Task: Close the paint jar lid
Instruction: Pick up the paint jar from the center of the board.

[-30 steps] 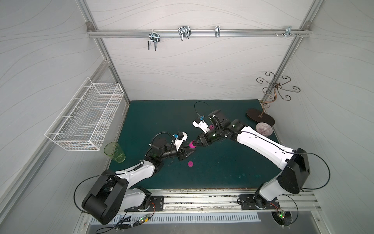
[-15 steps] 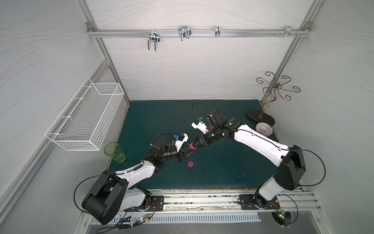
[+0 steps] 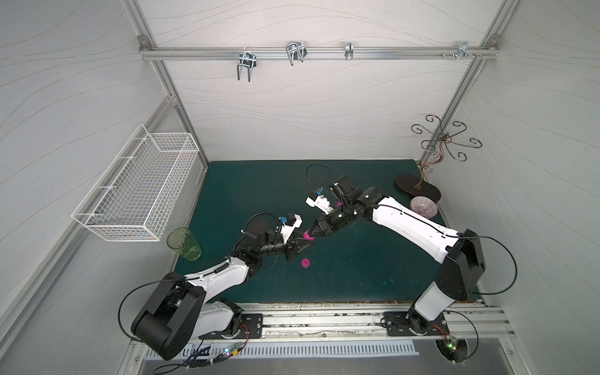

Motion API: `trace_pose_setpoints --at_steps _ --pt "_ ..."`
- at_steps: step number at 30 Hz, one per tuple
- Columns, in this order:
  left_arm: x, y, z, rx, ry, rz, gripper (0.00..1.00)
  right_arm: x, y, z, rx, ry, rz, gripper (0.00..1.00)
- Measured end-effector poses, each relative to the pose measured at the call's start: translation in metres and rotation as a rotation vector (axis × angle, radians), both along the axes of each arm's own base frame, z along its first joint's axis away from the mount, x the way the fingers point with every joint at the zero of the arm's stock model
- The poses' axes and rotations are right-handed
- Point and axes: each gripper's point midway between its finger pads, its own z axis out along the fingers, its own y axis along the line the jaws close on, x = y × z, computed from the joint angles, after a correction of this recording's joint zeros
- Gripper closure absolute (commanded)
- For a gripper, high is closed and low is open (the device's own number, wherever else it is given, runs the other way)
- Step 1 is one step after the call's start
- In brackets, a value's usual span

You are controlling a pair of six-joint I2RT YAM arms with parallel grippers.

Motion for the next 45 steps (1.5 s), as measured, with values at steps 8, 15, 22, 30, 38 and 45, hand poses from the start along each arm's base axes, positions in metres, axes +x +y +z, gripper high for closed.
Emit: trace_pose_setpoints --at_steps 8,15,22,30,38,45 --pt "-0.002 0.000 -0.001 0.004 0.005 -0.007 0.63 -0.001 -0.001 -0.002 -0.007 0.028 0.015 0.72" --pt "-0.005 -0.001 -0.004 0.011 0.020 -0.021 0.66 -0.003 -0.002 -0.005 -0.019 0.066 0.026 0.71" --pt "-0.010 -0.003 -0.007 0.020 0.029 -0.037 0.72 -0.004 -0.005 -0.008 -0.030 0.108 0.034 0.67" --pt "-0.018 -0.008 -0.001 0.016 -0.005 -0.068 0.75 -0.004 -0.003 -0.006 -0.017 0.133 0.047 0.55" --pt "-0.019 -0.009 0.001 0.013 -0.014 -0.074 0.75 0.001 -0.003 -0.003 0.004 0.125 0.030 0.49" --pt "-0.017 -0.010 0.004 0.009 -0.024 -0.075 0.75 -0.003 -0.009 0.000 0.013 0.105 0.023 0.40"
